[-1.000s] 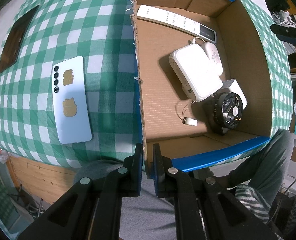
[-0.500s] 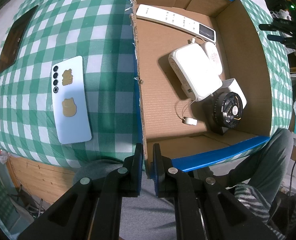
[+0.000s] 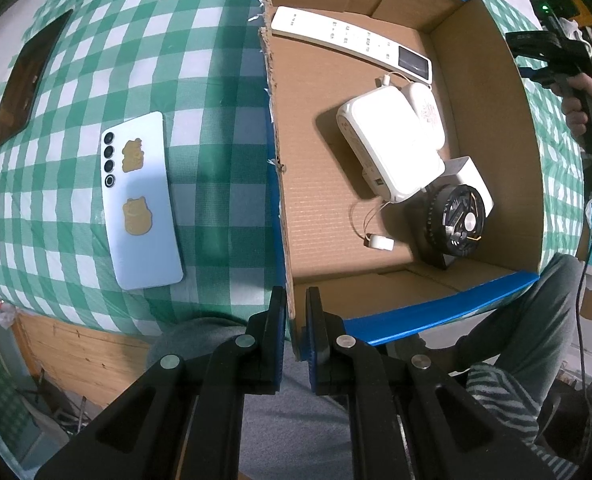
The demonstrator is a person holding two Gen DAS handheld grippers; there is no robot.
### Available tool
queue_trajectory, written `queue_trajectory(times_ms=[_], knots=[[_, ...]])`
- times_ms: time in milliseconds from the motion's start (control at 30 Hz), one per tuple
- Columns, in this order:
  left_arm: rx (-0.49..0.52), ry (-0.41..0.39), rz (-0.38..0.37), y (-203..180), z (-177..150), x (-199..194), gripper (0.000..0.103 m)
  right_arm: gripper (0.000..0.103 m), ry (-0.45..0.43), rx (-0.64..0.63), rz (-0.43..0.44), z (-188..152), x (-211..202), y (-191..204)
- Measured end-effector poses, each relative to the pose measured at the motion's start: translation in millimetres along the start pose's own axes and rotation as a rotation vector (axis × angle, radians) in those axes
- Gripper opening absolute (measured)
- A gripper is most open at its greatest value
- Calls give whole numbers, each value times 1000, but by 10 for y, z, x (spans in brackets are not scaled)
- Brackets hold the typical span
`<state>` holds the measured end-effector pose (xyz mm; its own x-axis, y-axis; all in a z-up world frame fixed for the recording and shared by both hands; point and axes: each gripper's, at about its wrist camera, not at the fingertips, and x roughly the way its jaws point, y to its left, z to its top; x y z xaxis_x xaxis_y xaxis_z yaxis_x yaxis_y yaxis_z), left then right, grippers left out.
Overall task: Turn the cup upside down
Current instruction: 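Move the right tool to the white plug adapter and grasp it, then carry the plug adapter with the right tool over the box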
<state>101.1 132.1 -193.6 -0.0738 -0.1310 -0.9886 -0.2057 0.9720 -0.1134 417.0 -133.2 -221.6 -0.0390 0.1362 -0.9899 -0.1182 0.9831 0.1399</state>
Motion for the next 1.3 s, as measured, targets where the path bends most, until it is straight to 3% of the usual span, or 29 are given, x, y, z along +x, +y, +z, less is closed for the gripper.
queue_trajectory(times_ms=[400, 533, 1000, 1100, 1300], knots=[[1, -1, 3, 19, -6, 11, 8, 27, -2, -28, -57, 93, 153, -56], [0, -2, 6, 19, -25, 24, 8, 27, -13, -86, -96, -120, 98, 85], [4, -4, 13, 25, -21, 13, 8, 26, -27, -218, -66, -552, -441, 306], [3, -3, 15, 30, -9, 15, 8, 26, -41, -254, -53, -787, -589, 466], [7, -8, 21, 13, 1, 14, 8, 26, -72, -329, 1, -703, -983, 708]])
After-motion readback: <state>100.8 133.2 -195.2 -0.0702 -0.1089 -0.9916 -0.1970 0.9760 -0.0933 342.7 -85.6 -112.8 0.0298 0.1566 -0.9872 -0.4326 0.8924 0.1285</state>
